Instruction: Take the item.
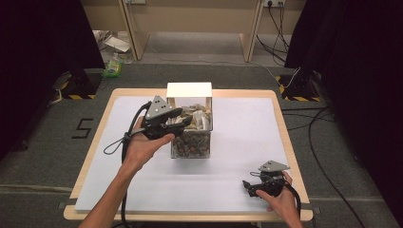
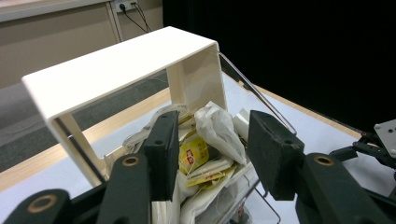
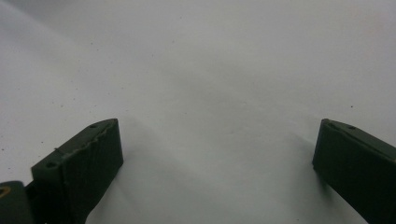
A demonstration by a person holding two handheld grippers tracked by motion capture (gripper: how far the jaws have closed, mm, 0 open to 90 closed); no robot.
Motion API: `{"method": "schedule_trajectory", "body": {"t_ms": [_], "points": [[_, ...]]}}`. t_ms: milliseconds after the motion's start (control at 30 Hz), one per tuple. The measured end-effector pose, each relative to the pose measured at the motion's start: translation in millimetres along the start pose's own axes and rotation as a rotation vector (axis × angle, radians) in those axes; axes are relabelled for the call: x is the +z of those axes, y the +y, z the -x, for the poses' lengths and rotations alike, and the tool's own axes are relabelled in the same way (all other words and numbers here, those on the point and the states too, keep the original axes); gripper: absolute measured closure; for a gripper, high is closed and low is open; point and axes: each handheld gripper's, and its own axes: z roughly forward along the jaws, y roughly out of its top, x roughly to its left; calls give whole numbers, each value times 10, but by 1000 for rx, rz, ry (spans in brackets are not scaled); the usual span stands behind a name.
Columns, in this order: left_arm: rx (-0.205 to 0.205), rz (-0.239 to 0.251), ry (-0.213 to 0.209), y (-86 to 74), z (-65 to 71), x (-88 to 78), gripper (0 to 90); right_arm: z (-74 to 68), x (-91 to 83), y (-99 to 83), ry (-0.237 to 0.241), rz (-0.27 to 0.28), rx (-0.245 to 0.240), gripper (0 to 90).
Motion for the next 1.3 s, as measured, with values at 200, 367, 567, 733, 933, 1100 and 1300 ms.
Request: {"method": "schedule_trajectory", "body": {"t_ms": [200, 367, 567, 733, 933, 1100, 1300], "points": [[-14, -11, -2, 46, -14, 100, 551, 0, 0, 0, 0, 0, -1, 22], [-21, -20, -8, 88, -9, 169, 575, 1, 0, 0, 0, -1, -1, 21], [-27, -32, -9, 102, -1, 268, 614, 0, 0, 0, 0, -1, -1, 21], [-41, -65, -4, 90, -11, 355, 632, 0, 0, 0, 1, -1, -1, 21], [-32, -102, 1, 51, -4, 427, 713, 0, 0, 0, 1, -1, -1, 21], [-10, -107, 3, 25, -16, 439, 846, 0, 0, 0, 1, -1, 0, 20], [-12, -90, -5, 33, -35, 384, 877, 0, 1, 0, 1, -1, -1, 21]]}}
